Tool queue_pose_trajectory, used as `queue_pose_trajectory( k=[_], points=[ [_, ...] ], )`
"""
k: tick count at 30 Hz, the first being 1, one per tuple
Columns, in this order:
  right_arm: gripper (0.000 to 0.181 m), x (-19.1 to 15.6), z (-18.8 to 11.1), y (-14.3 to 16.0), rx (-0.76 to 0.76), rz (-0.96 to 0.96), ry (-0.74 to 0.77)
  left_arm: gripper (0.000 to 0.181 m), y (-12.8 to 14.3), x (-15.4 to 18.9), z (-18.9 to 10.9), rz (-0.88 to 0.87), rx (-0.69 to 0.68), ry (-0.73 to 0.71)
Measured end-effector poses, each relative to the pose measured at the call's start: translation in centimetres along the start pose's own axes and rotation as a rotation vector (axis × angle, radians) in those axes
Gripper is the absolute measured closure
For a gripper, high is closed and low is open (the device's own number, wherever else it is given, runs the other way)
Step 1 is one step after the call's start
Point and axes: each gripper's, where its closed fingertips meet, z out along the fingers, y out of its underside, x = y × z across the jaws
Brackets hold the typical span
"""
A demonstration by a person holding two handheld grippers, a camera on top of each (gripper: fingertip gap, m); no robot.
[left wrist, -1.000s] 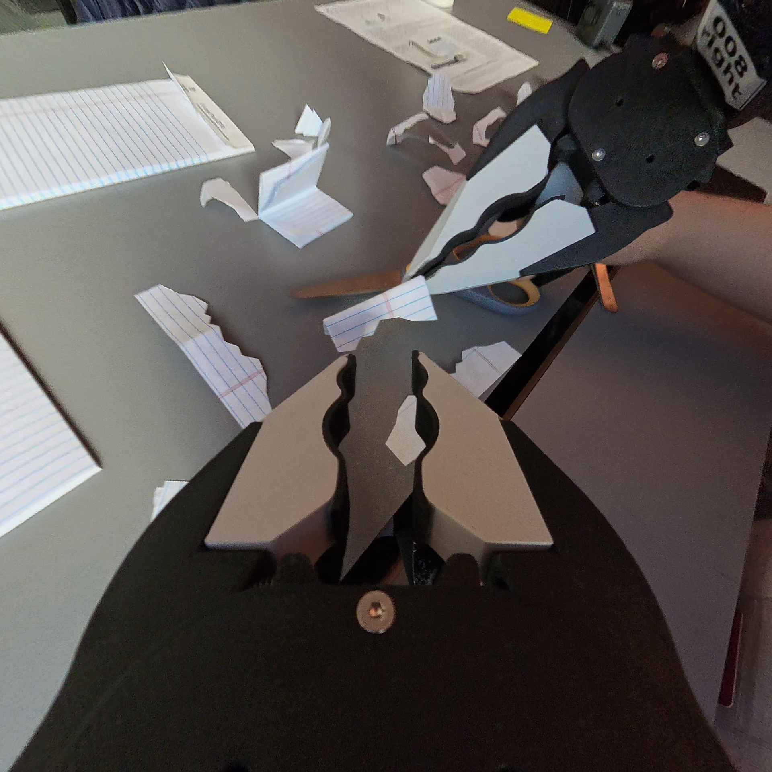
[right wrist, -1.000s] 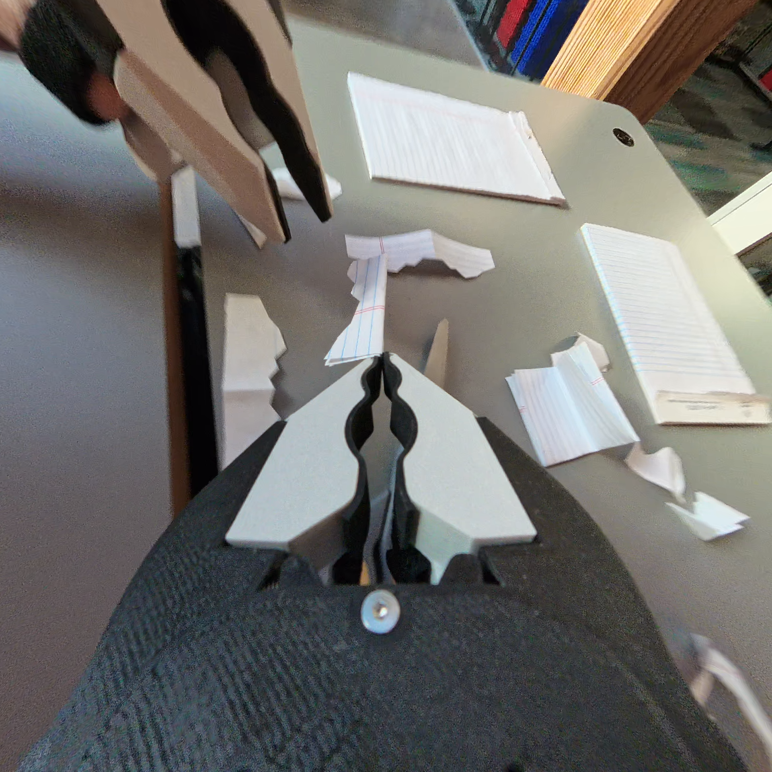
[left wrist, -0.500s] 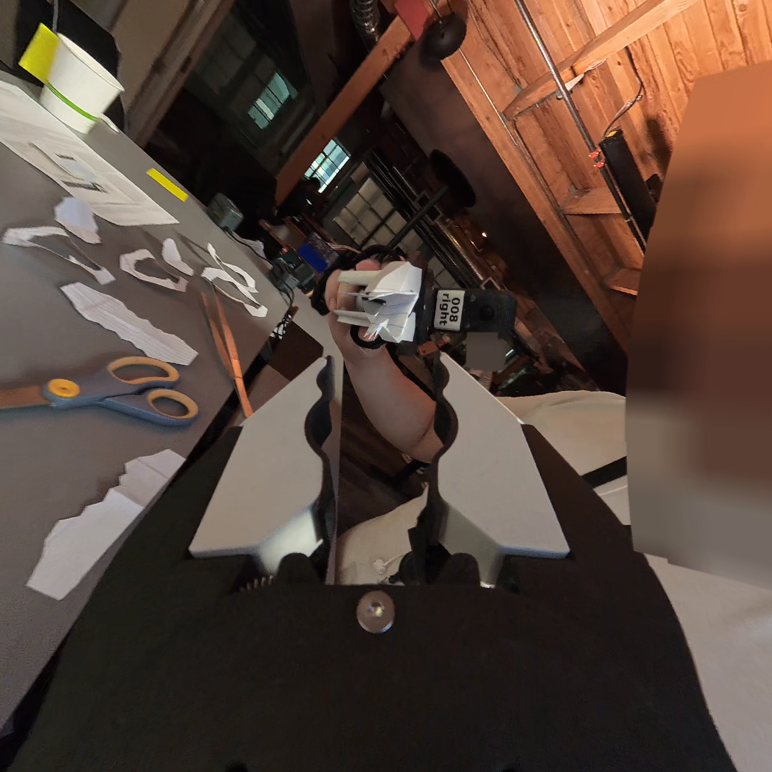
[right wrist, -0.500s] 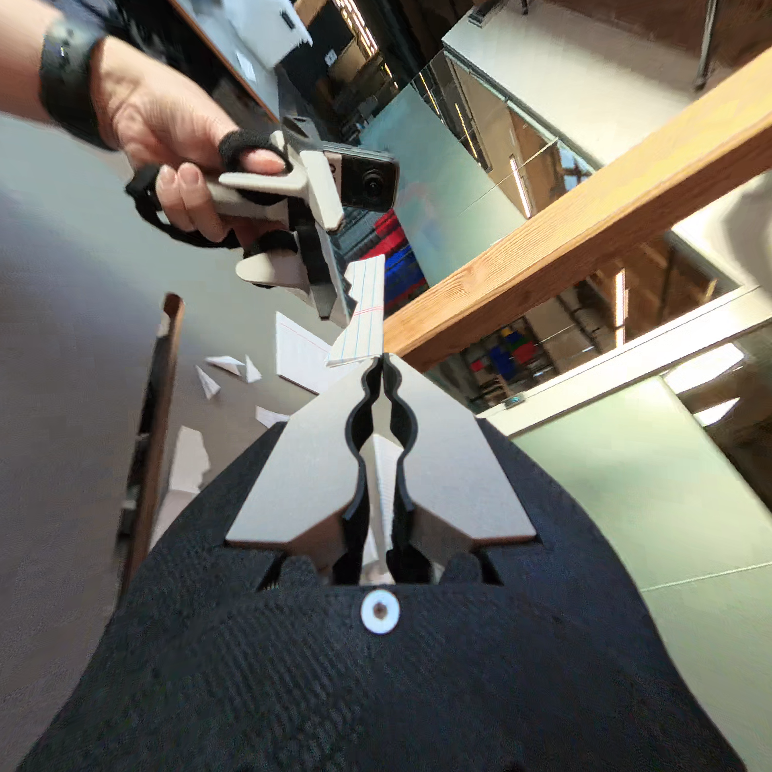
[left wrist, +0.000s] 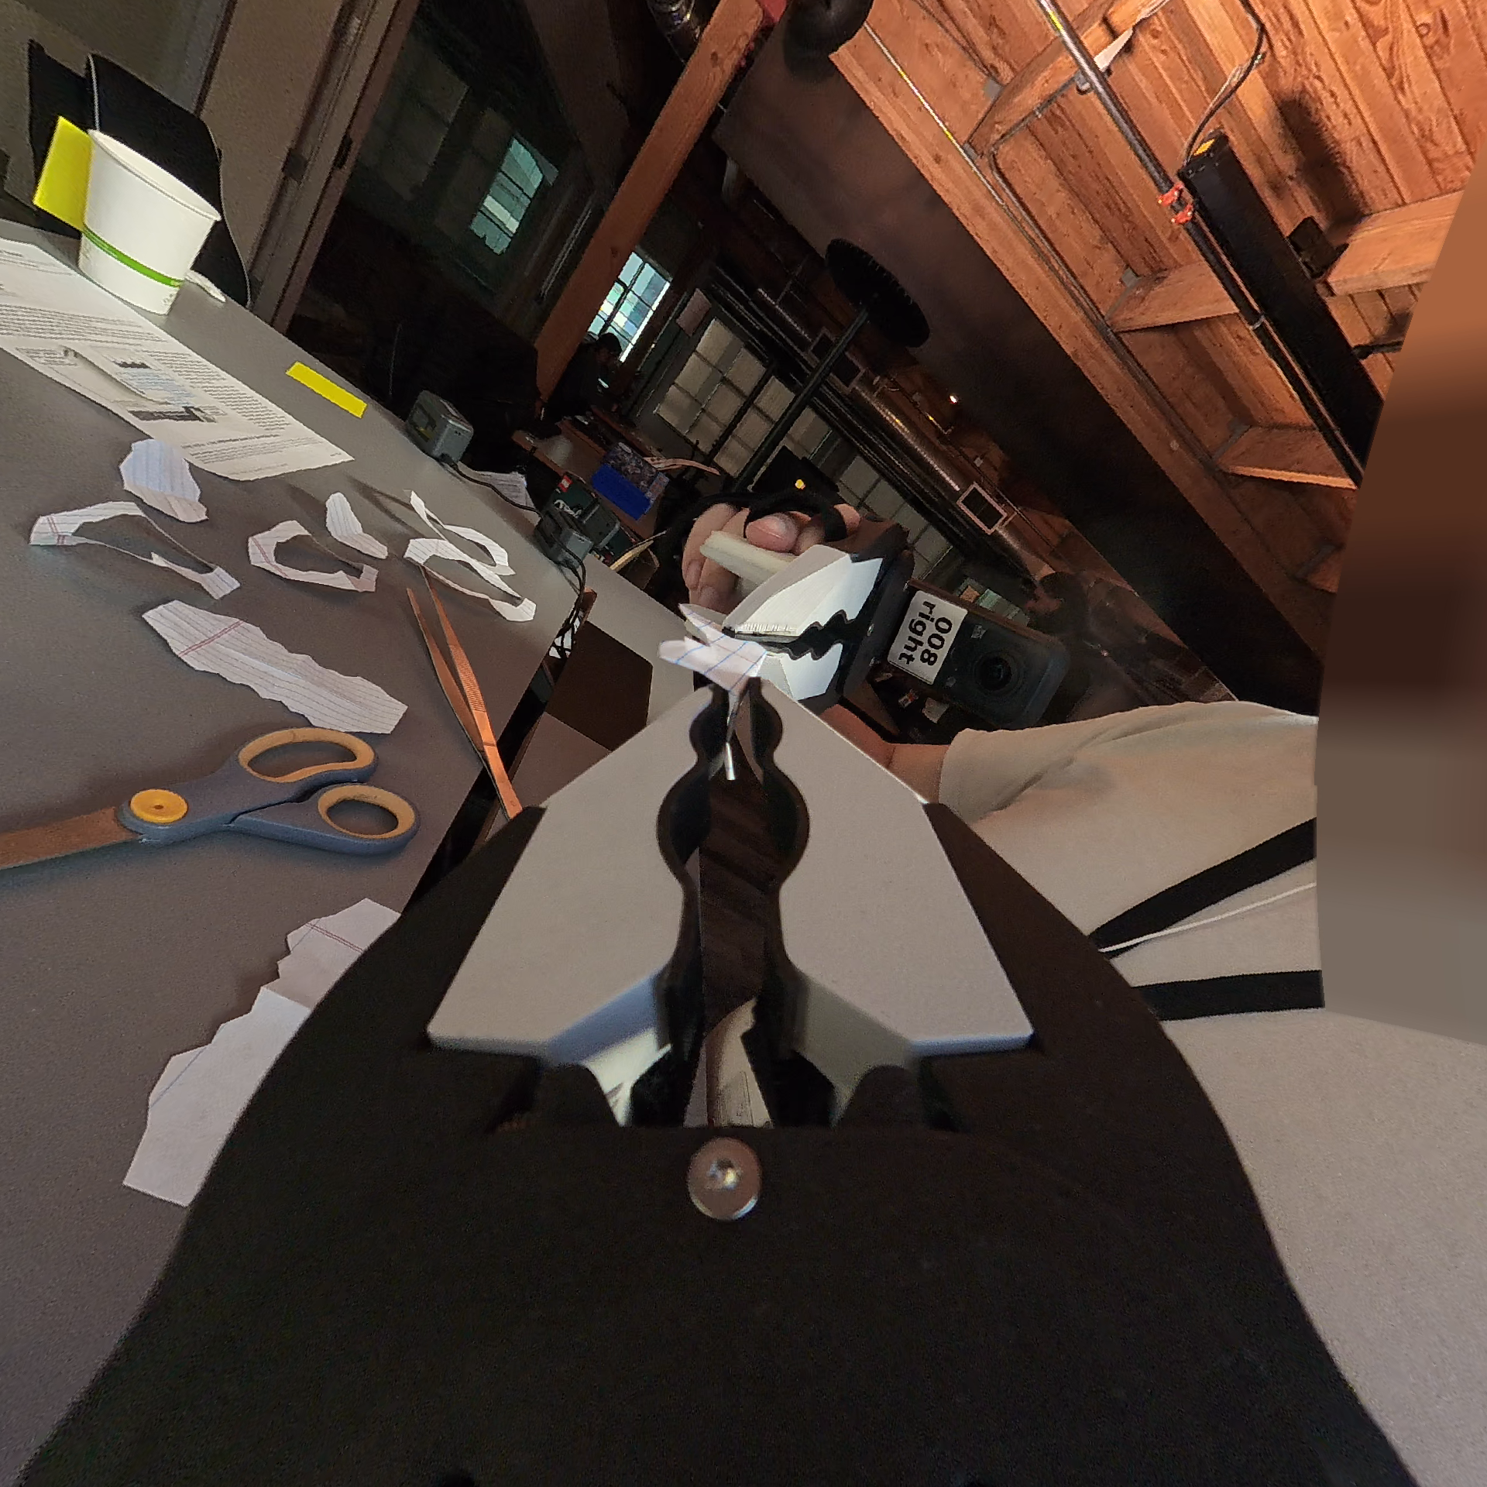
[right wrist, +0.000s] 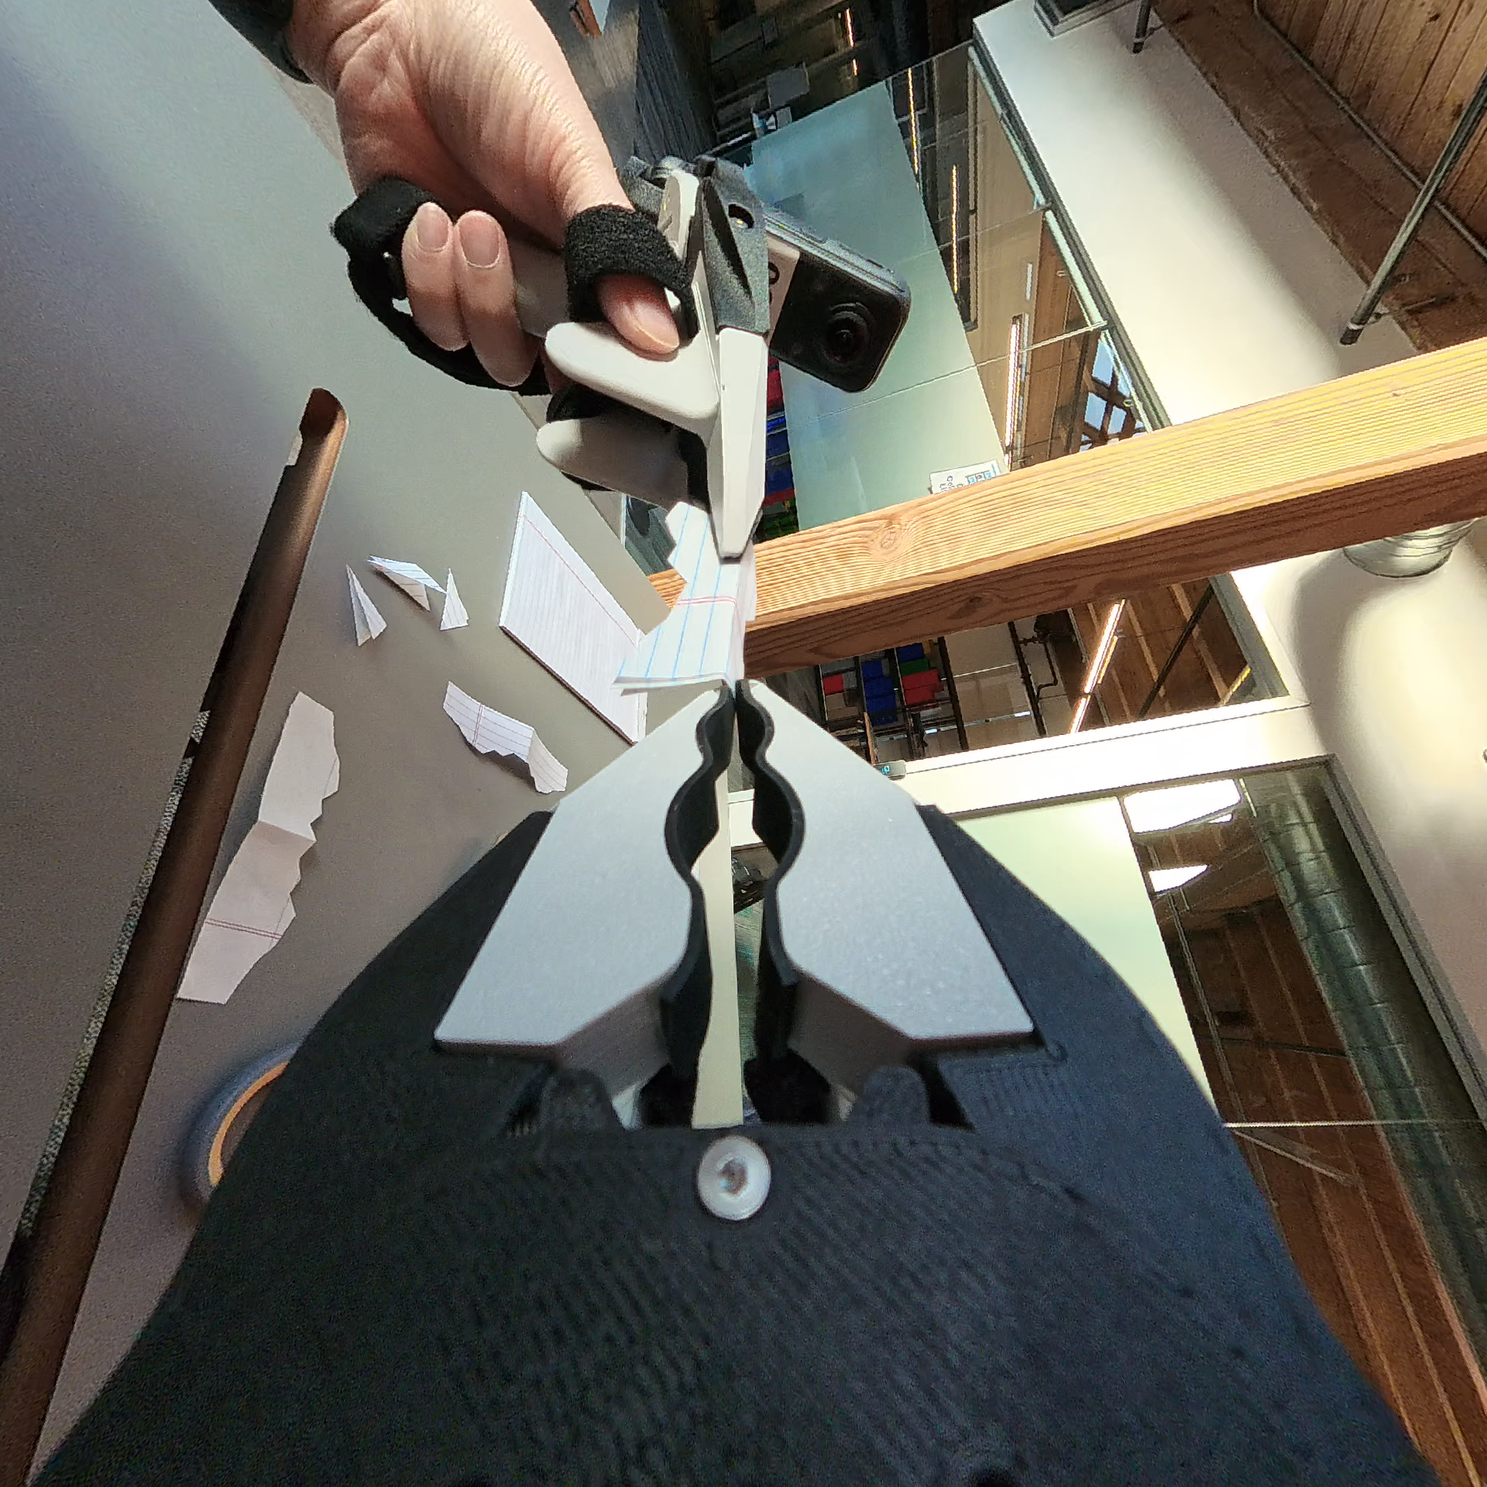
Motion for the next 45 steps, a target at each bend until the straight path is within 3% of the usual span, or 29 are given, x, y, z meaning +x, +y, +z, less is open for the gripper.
queue_pose_trajectory(
  k=[3, 5, 7, 9, 12, 14, 19, 21, 27, 32, 38, 42, 45],
  points=[
    [0.172, 0.0, 0.3, 0.7, -0.010, 0.089, 0.003, 0.181, -0.2, 0.3, -0.1, 0.058, 0.024, -0.001],
    [0.156, 0.2, 0.5, 1.6, -0.012, 0.247, 0.001, 0.181, -0.7, 0.2, -0.4, 0.123, 0.052, -0.033],
    [0.151, 0.7, 0.0, 2.5, 0.011, 0.473, -0.002, 0.181, -1.5, 0.1, -0.9, 0.206, 0.087, -0.088],
    [0.138, 1.8, -0.6, 3.2, 0.098, 0.862, 0.000, 0.181, -1.9, 0.6, -1.4, 0.298, 0.104, -0.115],
    [0.134, 2.5, -1.5, 1.6, 0.447, 1.541, -0.268, 0.181, -1.9, 1.5, -1.3, 0.406, 0.102, -0.126],
    [0.138, 2.3, -1.5, 0.8, 0.581, 1.745, -0.433, 0.181, -1.8, 1.9, -0.9, 0.444, 0.099, -0.124],
    [0.161, 1.2, -0.6, -1.2, 0.567, 1.644, -0.491, 0.181, -1.4, 2.1, -0.1, 0.443, 0.075, -0.101],
    [0.181, 1.1, -0.3, -1.3, 0.541, 1.595, -0.474, 0.181, -1.3, 2.3, 0.1, 0.426, 0.078, -0.081],
    [0.181, 1.0, -0.1, -0.5, 0.516, 1.611, -0.458, 0.181, -1.2, 1.5, 0.2, 0.393, 0.075, -0.106],
    [0.181, 1.5, -0.8, -0.1, 0.563, 1.672, -0.449, 0.167, -1.5, 1.1, 0.1, 0.385, 0.093, -0.144],
    [0.181, 0.8, -1.0, 0.4, 0.467, 1.516, -0.386, 0.166, -1.2, 1.0, 0.2, 0.273, 0.078, -0.093],
    [0.181, 1.5, -1.4, 0.7, 0.488, 1.609, -0.396, 0.141, -1.5, -0.4, -1.0, 0.458, 0.040, -0.276],
    [0.181, 0.8, -1.2, 0.8, 0.440, 1.694, -0.459, 0.135, -1.0, -0.9, -1.4, 0.673, -0.101, -0.426]
  ],
)
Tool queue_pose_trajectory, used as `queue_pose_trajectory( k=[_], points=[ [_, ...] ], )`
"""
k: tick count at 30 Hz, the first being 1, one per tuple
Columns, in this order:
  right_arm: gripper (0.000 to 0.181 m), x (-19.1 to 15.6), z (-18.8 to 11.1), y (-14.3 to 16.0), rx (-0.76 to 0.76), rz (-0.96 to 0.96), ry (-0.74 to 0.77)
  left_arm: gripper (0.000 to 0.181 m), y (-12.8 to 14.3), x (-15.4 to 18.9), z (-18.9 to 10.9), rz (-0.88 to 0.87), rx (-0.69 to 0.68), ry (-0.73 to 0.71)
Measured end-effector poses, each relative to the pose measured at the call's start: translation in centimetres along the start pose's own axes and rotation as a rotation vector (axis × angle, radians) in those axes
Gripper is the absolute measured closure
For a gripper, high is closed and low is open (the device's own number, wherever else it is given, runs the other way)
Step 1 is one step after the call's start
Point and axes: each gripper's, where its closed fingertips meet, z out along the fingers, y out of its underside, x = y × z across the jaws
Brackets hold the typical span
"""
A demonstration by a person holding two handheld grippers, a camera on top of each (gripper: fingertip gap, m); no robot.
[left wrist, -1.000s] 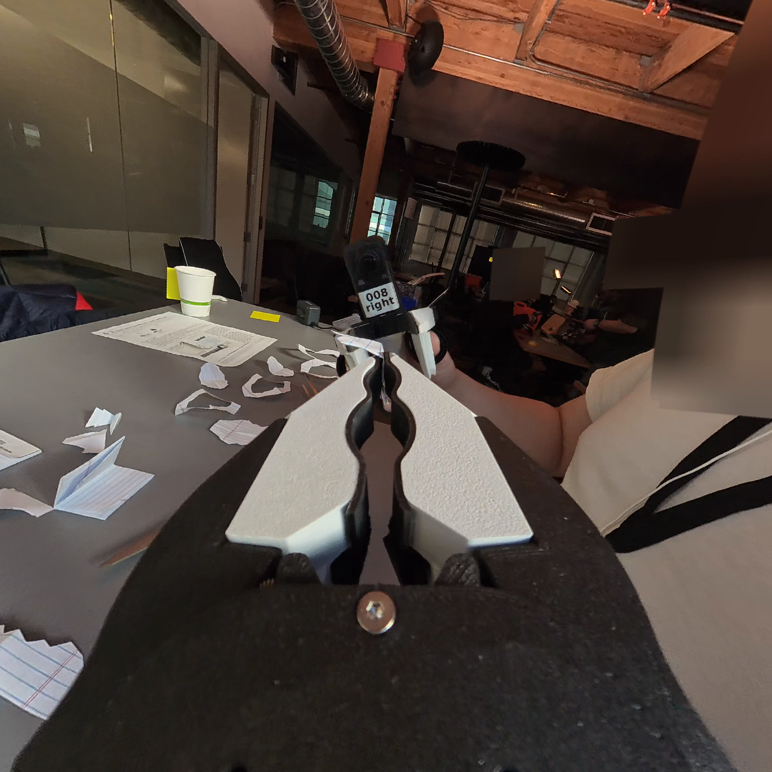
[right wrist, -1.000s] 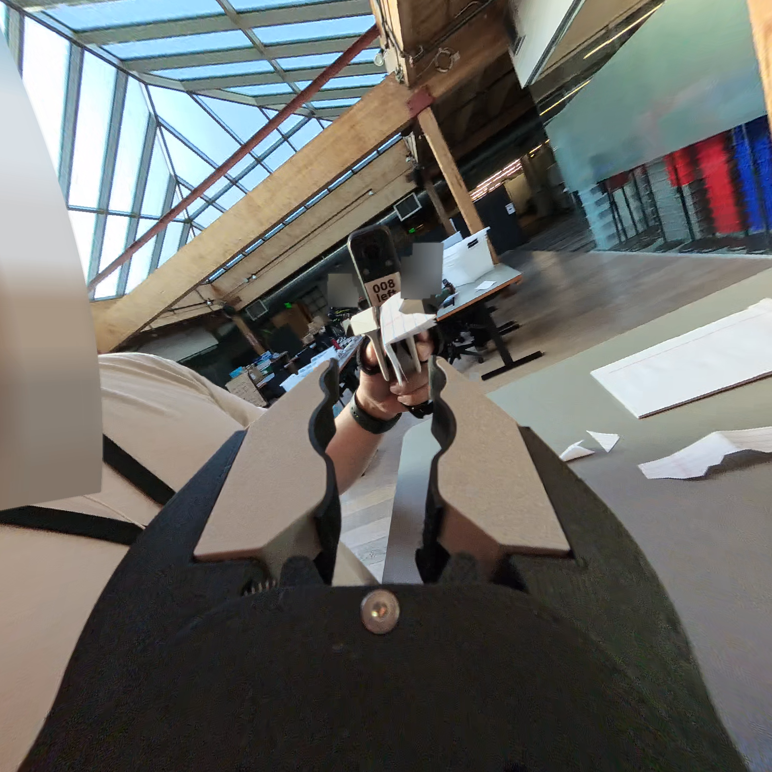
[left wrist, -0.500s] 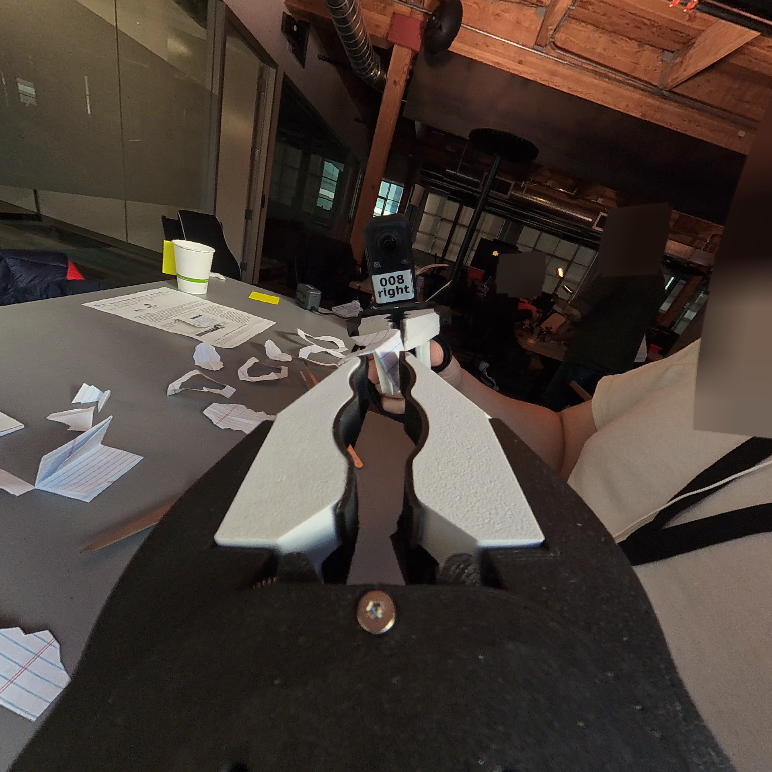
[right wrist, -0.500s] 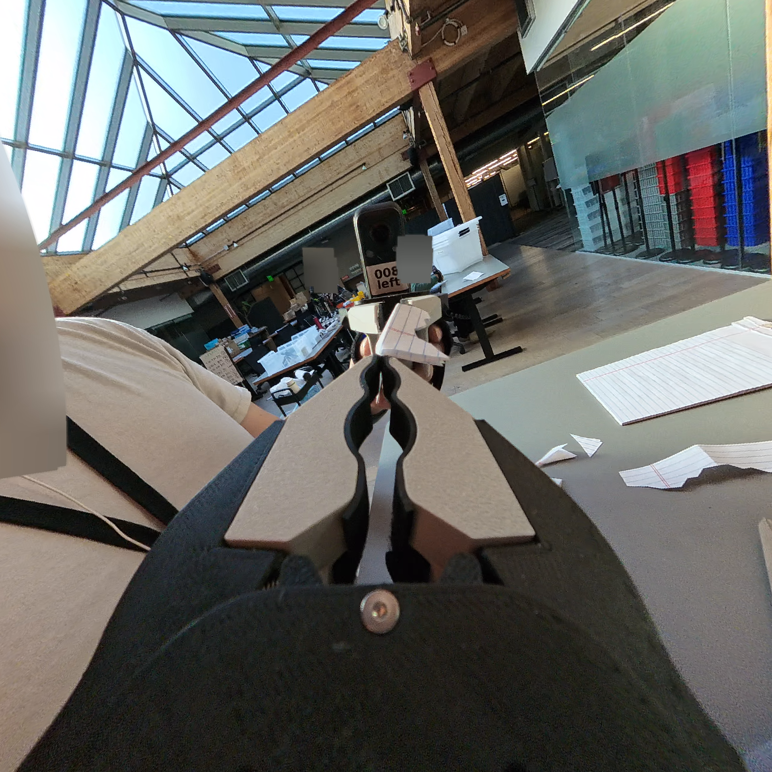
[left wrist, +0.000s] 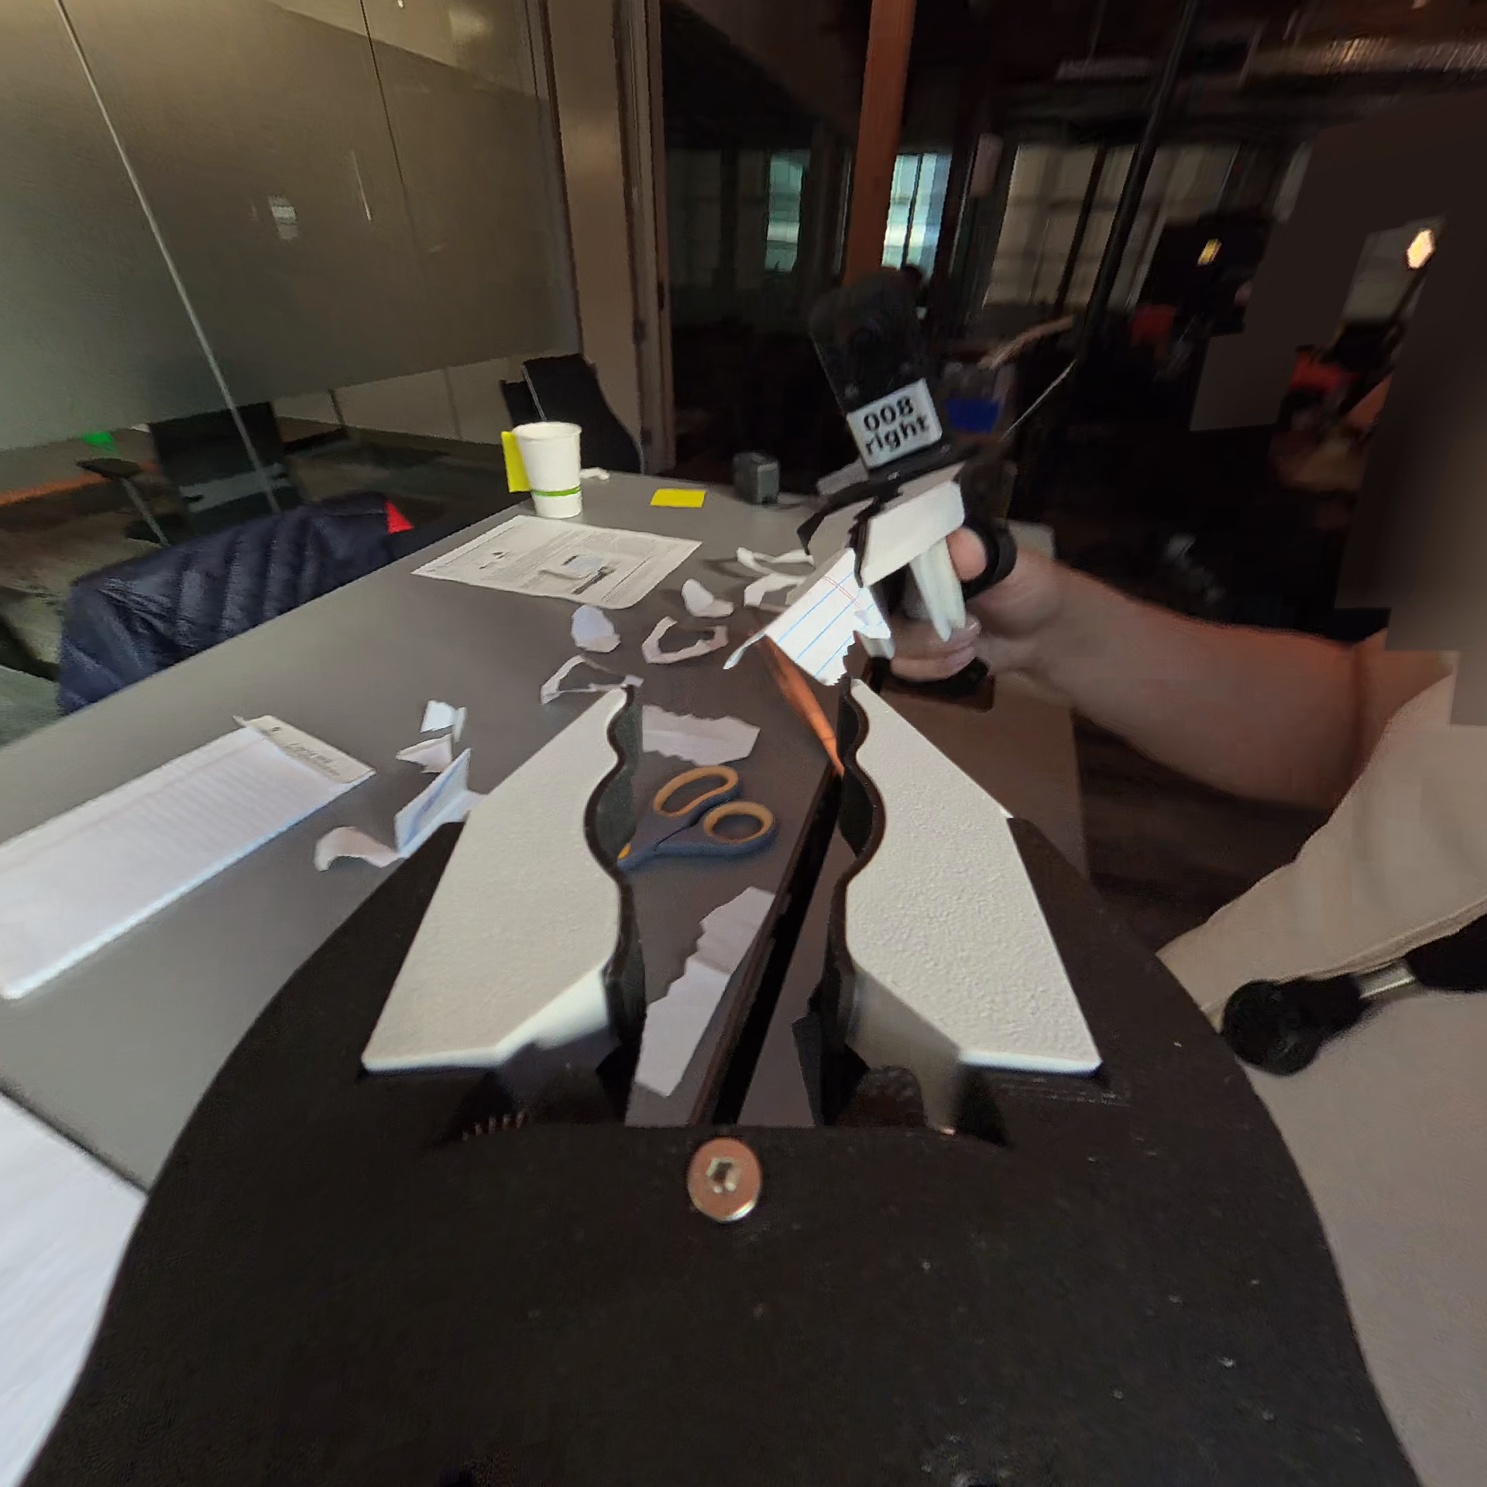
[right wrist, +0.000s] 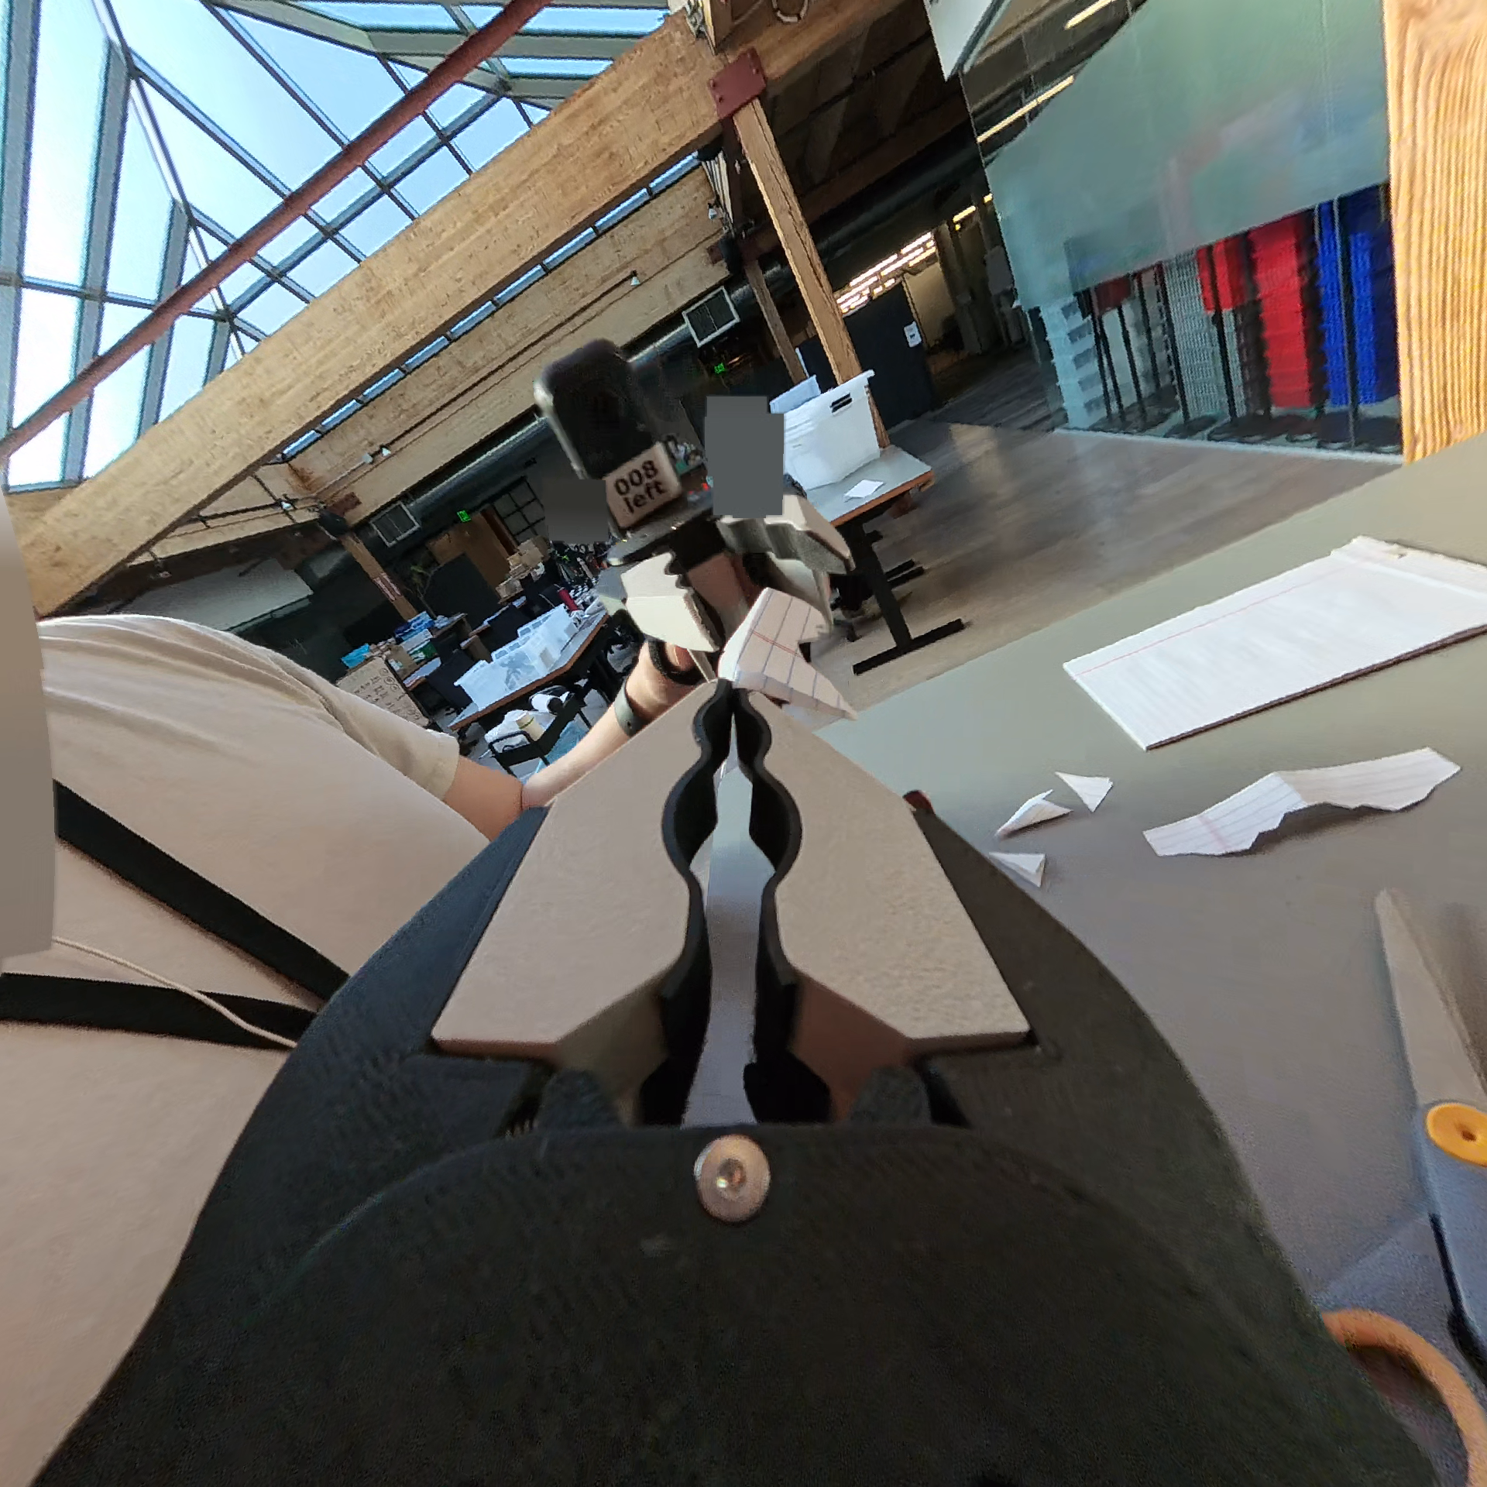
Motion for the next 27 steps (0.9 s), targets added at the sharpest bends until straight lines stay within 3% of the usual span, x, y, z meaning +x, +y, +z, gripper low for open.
queue_pose_trajectory(
  k=[6, 11, 27],
  points=[
    [0.181, 0.9, 1.0, 1.9, -0.125, -0.019, 0.098, 0.144, 1.2, 2.1, 2.7, 0.334, -0.204, -0.065],
    [0.181, 0.8, 1.0, 1.8, -0.143, -0.005, 0.113, 0.159, 2.5, 1.6, 3.7, 0.571, -0.312, -0.166],
    [0.181, 0.4, 0.4, 2.4, -0.180, -0.062, 0.126, 0.168, 2.3, 3.4, 4.0, 0.356, -0.223, -0.015]
  ],
)
